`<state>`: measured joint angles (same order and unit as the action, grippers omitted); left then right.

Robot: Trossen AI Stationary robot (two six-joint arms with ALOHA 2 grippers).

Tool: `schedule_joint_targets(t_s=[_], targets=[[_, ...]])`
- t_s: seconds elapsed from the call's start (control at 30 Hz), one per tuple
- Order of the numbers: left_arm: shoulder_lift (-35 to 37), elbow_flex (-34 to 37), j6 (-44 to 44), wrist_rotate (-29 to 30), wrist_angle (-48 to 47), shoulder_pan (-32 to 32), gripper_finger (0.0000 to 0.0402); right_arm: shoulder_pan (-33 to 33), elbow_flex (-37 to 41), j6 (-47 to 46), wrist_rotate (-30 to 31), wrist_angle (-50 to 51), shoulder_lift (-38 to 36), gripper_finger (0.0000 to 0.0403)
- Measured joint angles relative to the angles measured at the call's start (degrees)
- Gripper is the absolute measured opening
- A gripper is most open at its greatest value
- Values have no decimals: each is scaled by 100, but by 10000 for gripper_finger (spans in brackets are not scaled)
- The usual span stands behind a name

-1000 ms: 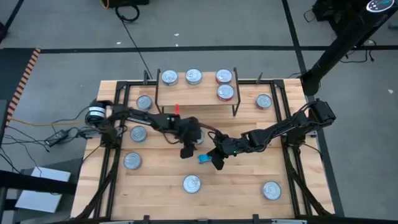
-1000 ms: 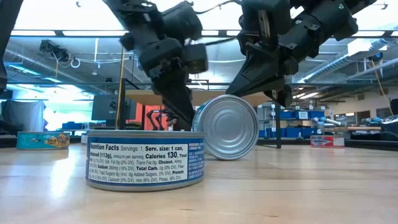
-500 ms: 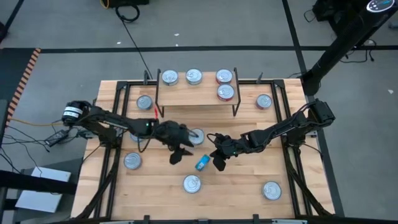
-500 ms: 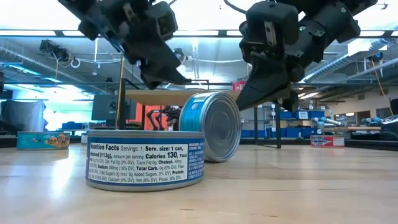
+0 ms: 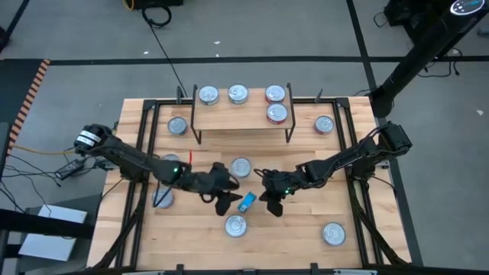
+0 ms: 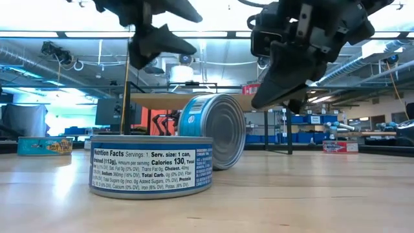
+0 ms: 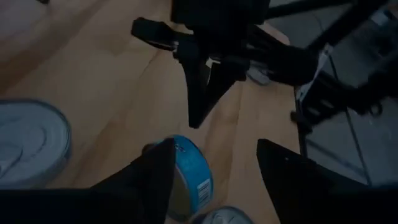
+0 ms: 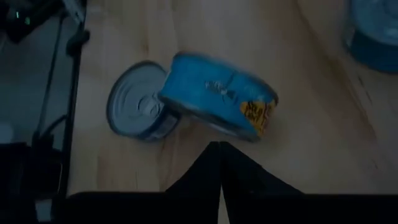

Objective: Stack canned seafood by type on shelf
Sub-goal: Put the yellow-blue tuna can on the shelf

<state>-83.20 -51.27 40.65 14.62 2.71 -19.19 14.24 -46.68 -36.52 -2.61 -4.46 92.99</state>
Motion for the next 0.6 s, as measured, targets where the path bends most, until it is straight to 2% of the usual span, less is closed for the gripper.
schedule_joint_targets(t_s=[0.13, 0.23, 0.33, 0.5, 0.6], targets=[[0, -209, 787, 570, -527, -305, 264, 0, -2, 240, -225, 103, -71, 28], [-55, -337, 1029, 902, -867, -499, 287, -8, -2, 407, -226, 361, -221, 31], [-266, -484, 1086, 1075, -1071, -639, 302, -49, -3, 543, -79, 800, -490, 32], [-1013, -987, 1039, 1141, -1100, -681, 308, -1, -5, 565, 330, 1776, -1107, 32], [-1465, -1422, 1043, 1211, -1547, -675, 308, 130, -4, 483, 677, 2249, -1477, 32]])
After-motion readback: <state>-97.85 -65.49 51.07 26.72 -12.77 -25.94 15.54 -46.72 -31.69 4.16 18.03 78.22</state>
